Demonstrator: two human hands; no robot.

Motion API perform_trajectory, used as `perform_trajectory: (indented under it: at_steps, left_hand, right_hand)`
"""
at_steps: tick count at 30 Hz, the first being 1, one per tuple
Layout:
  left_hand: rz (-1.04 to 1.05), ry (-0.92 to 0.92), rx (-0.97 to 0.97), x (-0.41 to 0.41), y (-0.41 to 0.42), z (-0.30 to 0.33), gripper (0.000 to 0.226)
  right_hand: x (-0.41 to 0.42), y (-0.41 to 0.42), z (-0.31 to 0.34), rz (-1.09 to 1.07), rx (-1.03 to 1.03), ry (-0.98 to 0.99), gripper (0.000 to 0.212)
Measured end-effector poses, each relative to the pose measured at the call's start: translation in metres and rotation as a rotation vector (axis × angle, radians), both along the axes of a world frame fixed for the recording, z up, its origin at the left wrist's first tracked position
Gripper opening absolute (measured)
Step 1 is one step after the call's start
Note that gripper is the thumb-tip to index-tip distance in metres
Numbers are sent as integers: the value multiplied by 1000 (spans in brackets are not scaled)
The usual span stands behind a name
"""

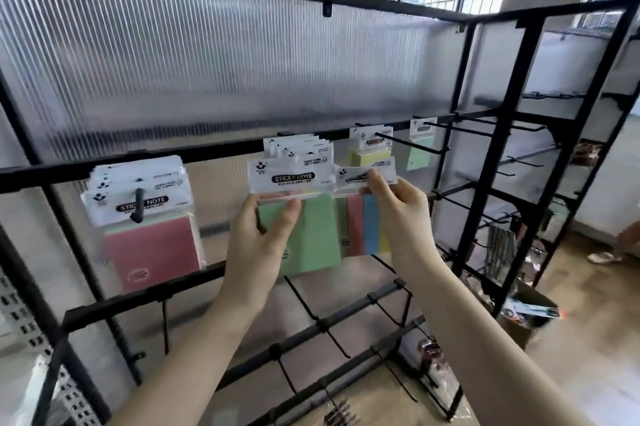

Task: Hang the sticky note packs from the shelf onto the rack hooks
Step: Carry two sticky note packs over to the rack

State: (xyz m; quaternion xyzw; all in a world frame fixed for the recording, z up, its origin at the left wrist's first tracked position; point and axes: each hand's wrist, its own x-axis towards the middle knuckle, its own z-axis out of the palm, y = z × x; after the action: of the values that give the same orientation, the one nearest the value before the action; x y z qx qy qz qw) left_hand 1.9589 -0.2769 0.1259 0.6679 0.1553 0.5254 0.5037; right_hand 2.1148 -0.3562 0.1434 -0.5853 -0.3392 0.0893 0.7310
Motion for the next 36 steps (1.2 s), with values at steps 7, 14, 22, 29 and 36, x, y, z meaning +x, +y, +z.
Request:
perform_trajectory:
  at_steps: [7, 14, 22, 29, 36]
  left_hand:
    - [184, -17, -60, 5, -9, -8, 56]
    - [242, -5, -5, 8, -26, -8, 31]
    - [336, -9, -67, 28, -30, -7, 46]
    - [396, 13, -30, 27, -33, -12, 41]
    - [447, 24, 14, 33, -24, -12, 29]
  right_hand:
    - [14, 7, 0, 197, 64, 17, 79]
    - [23, 14, -1, 260, 85, -53, 58]
    - [32, 23, -7, 376, 125, -83, 61]
    - [36, 26, -11, 473, 175, -50, 60]
    - [40, 45, -11, 503, 85, -62, 51]
